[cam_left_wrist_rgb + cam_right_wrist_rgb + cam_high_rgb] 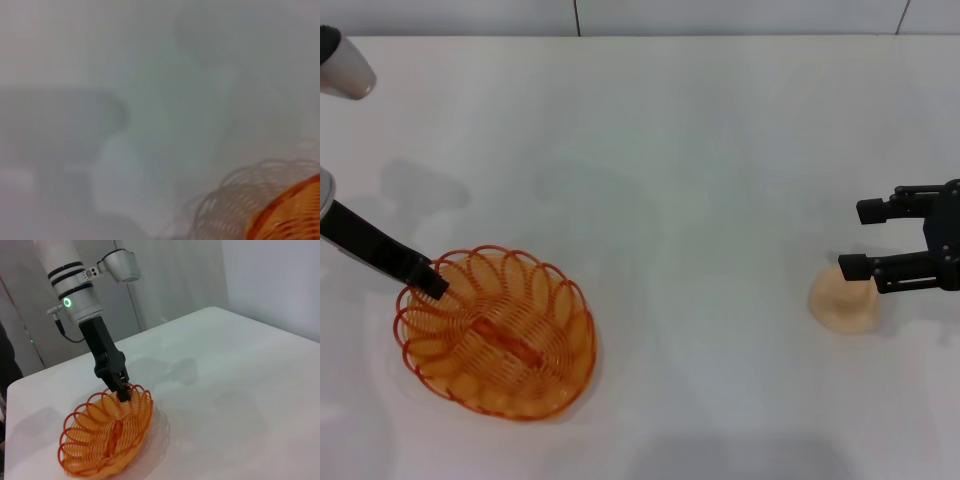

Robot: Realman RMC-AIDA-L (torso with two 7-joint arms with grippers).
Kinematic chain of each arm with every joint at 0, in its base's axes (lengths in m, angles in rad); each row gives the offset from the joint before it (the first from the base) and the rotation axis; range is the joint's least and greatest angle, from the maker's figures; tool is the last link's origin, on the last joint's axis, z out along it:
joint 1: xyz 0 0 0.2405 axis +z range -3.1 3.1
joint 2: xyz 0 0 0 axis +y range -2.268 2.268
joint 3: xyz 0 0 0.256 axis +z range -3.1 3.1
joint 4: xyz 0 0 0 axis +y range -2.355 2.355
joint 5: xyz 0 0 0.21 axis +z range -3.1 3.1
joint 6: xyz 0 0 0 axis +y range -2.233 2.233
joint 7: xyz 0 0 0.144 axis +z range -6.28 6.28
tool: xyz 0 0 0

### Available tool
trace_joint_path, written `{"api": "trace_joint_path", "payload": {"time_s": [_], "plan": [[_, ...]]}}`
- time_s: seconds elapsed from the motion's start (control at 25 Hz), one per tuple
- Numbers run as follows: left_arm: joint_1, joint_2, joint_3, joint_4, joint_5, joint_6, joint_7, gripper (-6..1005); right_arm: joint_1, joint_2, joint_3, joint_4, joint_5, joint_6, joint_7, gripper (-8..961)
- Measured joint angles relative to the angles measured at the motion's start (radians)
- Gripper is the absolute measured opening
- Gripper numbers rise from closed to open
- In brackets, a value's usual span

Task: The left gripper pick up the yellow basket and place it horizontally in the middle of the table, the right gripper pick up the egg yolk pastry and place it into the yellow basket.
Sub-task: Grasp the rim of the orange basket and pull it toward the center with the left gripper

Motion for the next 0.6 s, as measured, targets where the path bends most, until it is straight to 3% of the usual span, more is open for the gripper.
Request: {"api": "trace_joint_path", "payload": {"time_s": [0.2, 0.6], "plan": [[-0.008, 0.004, 0.000, -0.012, 0.002, -0.007, 0.000, 156, 0.000, 0.000, 0.002, 0.000, 0.000, 0.000, 0.000, 778], [-0.024, 0.004, -0.002, -0.006, 0.003, 0.009, -0.002, 95, 0.000, 0.000, 0.003, -0.007, 0.000, 0.000, 0.000, 777]]}}
